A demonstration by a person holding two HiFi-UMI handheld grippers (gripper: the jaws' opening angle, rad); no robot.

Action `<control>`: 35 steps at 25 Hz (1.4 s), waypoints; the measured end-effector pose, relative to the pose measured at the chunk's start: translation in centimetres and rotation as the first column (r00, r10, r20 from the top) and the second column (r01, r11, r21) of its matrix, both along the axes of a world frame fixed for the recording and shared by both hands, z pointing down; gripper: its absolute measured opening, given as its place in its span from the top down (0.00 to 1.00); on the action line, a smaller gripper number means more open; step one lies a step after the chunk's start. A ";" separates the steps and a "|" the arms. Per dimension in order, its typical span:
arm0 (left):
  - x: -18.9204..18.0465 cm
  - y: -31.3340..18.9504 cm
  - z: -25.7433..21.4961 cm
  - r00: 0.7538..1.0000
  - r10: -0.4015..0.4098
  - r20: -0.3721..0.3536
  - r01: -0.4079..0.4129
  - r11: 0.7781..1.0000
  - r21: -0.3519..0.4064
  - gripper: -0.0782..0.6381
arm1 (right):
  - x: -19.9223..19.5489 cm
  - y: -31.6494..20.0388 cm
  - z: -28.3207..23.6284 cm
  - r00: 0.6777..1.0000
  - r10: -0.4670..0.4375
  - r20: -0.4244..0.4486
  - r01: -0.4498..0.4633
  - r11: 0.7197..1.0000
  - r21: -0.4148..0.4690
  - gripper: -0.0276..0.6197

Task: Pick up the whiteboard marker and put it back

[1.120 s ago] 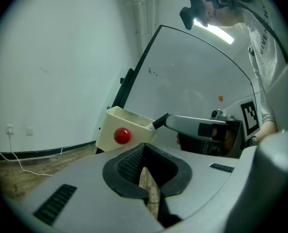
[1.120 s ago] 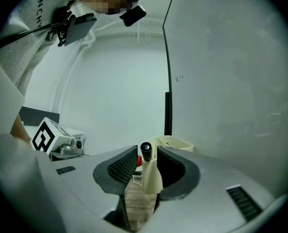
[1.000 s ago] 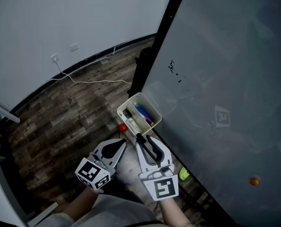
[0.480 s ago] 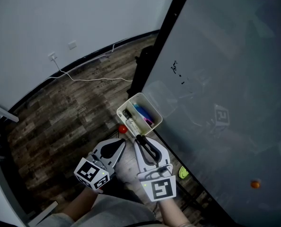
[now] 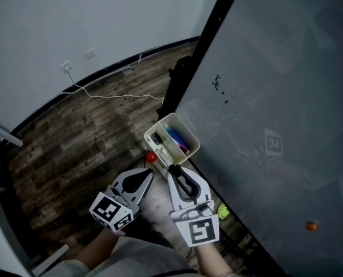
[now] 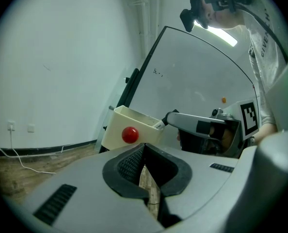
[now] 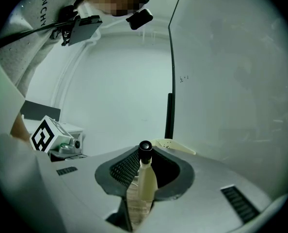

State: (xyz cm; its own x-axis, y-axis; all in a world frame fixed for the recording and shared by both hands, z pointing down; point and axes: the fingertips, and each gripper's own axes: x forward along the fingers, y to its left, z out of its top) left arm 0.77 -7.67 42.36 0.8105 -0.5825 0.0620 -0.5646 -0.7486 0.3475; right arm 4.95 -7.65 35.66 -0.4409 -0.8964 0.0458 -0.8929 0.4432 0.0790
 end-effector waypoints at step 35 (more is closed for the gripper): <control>0.2 1.7 -4.9 0.999 0.007 -0.034 -0.005 0.997 0.077 0.87 | 2.1 2.2 -7.7 0.999 -0.018 0.048 0.015 0.997 0.074 0.83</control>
